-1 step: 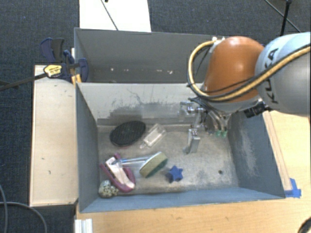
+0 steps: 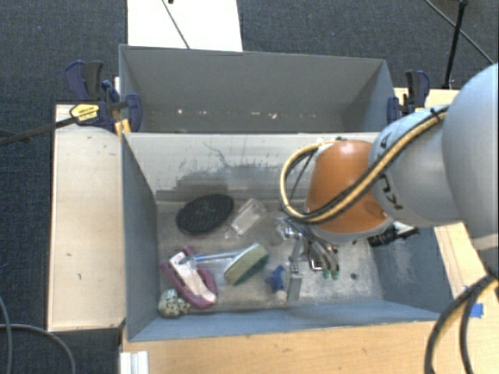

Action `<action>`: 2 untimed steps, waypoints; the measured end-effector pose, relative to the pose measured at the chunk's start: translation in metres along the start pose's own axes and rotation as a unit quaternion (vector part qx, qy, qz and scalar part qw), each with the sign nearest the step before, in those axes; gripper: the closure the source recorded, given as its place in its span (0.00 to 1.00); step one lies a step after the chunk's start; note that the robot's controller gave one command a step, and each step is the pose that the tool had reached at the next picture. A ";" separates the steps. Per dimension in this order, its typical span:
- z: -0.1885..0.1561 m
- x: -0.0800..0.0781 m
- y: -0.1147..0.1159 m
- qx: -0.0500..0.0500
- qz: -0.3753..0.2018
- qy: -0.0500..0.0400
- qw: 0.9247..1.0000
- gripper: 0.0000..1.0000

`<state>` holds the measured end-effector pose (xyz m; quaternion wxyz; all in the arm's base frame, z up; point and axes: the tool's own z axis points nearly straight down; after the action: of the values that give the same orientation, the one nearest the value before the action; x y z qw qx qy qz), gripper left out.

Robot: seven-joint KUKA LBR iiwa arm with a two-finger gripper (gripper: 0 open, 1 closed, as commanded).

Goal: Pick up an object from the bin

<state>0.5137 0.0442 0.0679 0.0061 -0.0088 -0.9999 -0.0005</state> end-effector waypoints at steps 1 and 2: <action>-0.005 0.008 0.002 0.001 0.077 -0.009 0.997 0.00; -0.005 0.009 0.004 -0.001 0.077 -0.007 0.997 1.00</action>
Offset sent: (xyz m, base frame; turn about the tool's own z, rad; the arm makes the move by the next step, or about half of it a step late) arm -0.0104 0.0038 0.0021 0.1536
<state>0.5049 0.0484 0.0728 -0.0009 -0.0856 -0.9963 -0.0008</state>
